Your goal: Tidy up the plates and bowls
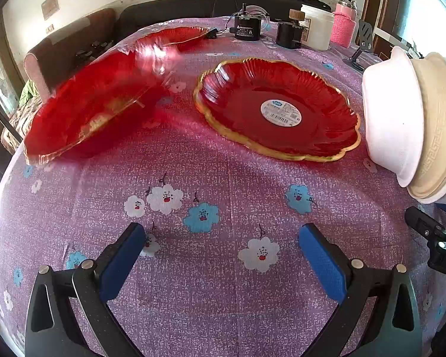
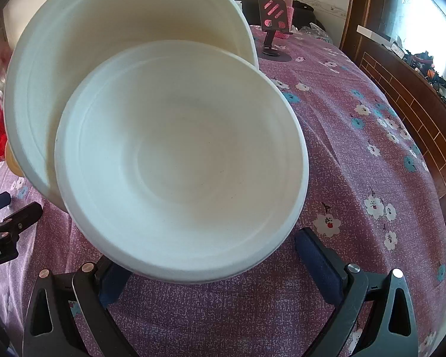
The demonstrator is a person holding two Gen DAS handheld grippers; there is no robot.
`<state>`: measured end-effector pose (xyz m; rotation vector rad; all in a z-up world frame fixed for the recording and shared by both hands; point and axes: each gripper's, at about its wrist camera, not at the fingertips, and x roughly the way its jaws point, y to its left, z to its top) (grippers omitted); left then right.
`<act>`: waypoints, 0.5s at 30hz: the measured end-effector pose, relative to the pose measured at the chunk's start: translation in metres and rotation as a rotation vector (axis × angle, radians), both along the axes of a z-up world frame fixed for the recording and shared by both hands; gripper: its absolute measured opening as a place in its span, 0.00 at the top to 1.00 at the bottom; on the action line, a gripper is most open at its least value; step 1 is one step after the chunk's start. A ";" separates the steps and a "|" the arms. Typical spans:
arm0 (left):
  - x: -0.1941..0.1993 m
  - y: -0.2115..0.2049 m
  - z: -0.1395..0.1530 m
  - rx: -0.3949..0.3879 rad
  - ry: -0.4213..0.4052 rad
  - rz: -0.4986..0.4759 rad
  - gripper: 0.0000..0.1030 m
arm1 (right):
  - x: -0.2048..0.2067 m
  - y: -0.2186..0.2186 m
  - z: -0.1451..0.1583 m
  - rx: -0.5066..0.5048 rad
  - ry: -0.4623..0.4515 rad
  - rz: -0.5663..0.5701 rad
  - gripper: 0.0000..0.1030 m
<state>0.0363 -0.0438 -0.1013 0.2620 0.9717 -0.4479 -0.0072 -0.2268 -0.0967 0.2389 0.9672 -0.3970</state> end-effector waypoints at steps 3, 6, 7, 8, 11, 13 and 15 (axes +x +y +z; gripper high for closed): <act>0.000 0.000 0.000 0.000 -0.001 -0.001 0.00 | 0.000 0.000 0.000 0.000 0.000 0.000 0.01; 0.000 -0.002 0.001 0.000 0.000 0.000 0.00 | 0.000 0.001 0.000 0.000 -0.001 -0.001 0.01; 0.000 -0.001 0.000 0.001 0.000 0.000 0.00 | 0.001 0.001 0.000 0.000 -0.001 -0.001 0.01; 0.001 -0.001 0.000 0.001 0.000 0.000 0.00 | 0.001 0.001 0.000 0.000 -0.001 -0.001 0.01; 0.000 -0.001 0.000 0.001 0.000 0.000 0.00 | 0.001 0.001 0.000 0.000 -0.001 -0.001 0.01; 0.000 -0.001 0.000 0.001 0.000 0.000 0.00 | 0.000 0.001 0.000 -0.001 -0.001 -0.001 0.01; 0.000 -0.001 -0.001 0.001 0.000 0.000 0.00 | 0.001 0.001 0.000 -0.001 -0.001 -0.001 0.01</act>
